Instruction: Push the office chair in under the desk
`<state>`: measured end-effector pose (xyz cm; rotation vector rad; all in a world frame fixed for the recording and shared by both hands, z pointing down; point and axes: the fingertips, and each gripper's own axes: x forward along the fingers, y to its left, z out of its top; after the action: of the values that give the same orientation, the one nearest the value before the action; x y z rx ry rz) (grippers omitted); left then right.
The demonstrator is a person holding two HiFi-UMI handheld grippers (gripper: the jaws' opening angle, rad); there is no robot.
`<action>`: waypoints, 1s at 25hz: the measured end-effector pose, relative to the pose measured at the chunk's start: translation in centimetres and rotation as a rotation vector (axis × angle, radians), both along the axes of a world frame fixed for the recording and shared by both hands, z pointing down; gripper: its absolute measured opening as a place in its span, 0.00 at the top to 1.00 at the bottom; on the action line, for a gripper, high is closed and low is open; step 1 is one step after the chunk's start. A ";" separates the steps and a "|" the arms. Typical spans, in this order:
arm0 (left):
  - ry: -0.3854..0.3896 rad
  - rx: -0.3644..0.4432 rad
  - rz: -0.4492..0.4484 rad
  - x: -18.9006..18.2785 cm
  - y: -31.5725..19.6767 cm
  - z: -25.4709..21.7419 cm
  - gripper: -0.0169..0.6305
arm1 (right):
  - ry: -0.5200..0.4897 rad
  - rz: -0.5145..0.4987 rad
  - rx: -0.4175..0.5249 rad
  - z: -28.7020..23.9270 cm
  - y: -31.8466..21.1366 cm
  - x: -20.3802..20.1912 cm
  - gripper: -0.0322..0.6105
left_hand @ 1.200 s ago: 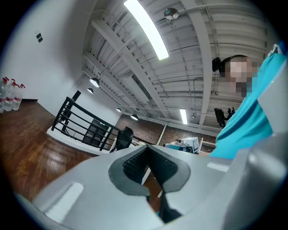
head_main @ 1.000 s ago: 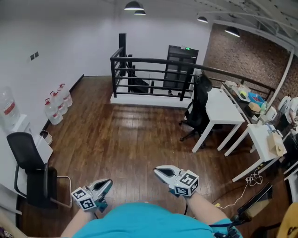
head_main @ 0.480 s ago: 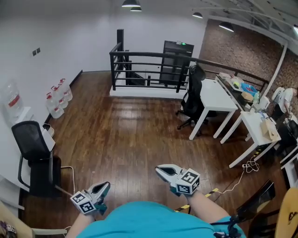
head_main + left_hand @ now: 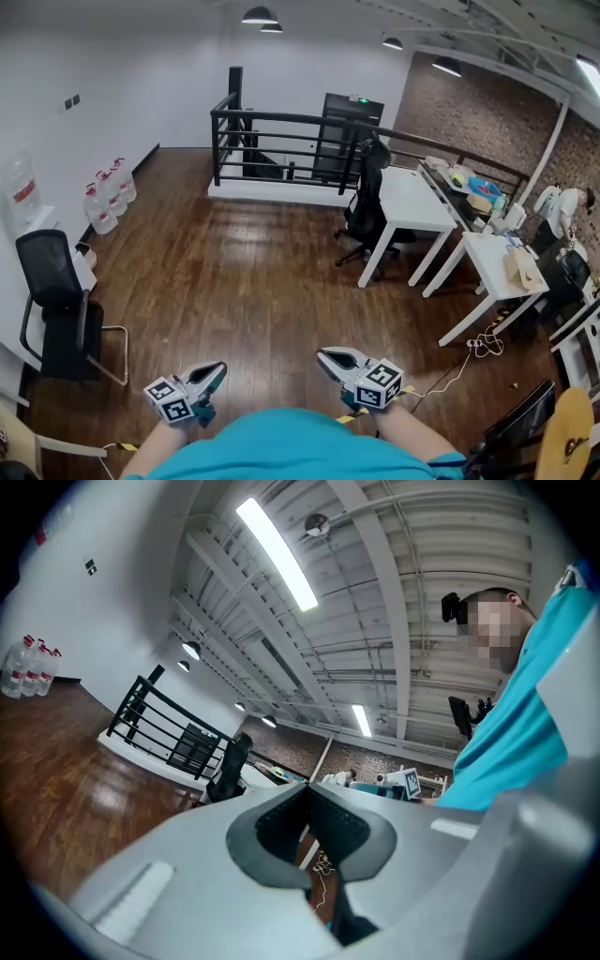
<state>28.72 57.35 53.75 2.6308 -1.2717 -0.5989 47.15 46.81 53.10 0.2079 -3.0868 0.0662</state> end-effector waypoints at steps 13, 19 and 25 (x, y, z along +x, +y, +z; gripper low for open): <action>0.056 -0.016 -0.010 4.6 1.5 1.4 0.93 | 0.055 0.006 0.007 3.0 1.2 4.5 0.95; 0.045 0.044 0.058 1.2 0.7 -1.1 0.93 | 0.090 0.021 0.020 3.1 0.3 -0.2 0.95; 0.072 0.009 -0.009 -2.5 0.8 0.5 0.93 | 0.120 -0.011 0.042 2.8 0.7 -3.2 0.95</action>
<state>26.22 58.15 54.22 2.5870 -1.2634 -0.6950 43.97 47.56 55.91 0.1898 -2.9717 -0.0114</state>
